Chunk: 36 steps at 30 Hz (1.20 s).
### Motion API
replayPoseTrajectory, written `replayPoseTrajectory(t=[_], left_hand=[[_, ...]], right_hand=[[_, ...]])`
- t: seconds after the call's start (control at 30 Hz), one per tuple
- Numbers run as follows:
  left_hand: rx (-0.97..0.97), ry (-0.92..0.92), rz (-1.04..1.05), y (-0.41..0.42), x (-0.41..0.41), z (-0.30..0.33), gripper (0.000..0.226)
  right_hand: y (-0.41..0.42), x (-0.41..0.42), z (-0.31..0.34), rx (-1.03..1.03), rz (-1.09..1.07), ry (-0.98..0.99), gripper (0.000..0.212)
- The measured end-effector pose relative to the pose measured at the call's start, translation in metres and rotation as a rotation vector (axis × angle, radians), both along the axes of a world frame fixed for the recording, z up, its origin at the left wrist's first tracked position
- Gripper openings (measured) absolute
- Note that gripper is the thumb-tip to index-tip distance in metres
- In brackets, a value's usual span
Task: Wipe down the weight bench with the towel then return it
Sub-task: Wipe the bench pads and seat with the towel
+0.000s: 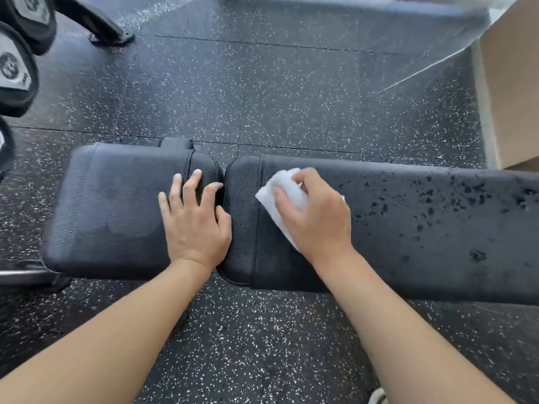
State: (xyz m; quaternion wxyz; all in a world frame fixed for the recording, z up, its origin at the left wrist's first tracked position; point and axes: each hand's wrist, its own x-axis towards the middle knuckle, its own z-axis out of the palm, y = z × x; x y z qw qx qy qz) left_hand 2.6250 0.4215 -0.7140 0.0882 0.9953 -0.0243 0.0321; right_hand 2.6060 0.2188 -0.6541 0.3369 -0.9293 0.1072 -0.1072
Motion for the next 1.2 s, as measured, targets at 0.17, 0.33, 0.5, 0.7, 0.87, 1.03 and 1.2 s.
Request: replayPoseTrajectory(t=[0.17,0.33,0.5,0.7,0.87,1.03,1.2], left_hand=[[-0.009,-0.063,0.013,0.002,0.003,-0.008,0.047],[-0.004,-0.076,0.002,0.002,0.003,-0.014,0.048],[0.009,-0.072,-0.002,0.003,0.002,-0.017,0.050],[0.014,-0.052,0.002,-0.001,0.004,-0.010,0.051],[0.014,-0.046,-0.011,0.000,0.003,-0.010,0.052],[0.025,-0.061,-0.008,0.002,0.003,-0.014,0.051],[0.021,-0.094,-0.036,0.003,0.005,-0.015,0.050]], right_hand=[[0.009,0.098,-0.035,-0.125,0.078,0.020,0.030],[0.029,0.080,-0.059,-0.190,0.024,-0.055,0.030],[0.039,-0.004,-0.053,-0.205,0.192,-0.123,0.029],[-0.056,0.024,-0.057,-0.372,0.102,-0.110,0.027],[-0.052,0.100,-0.048,-0.374,-0.115,0.060,0.030],[0.057,0.096,-0.052,-0.225,0.021,-0.052,0.020],[0.029,0.067,-0.055,-0.213,0.194,-0.160,0.023]])
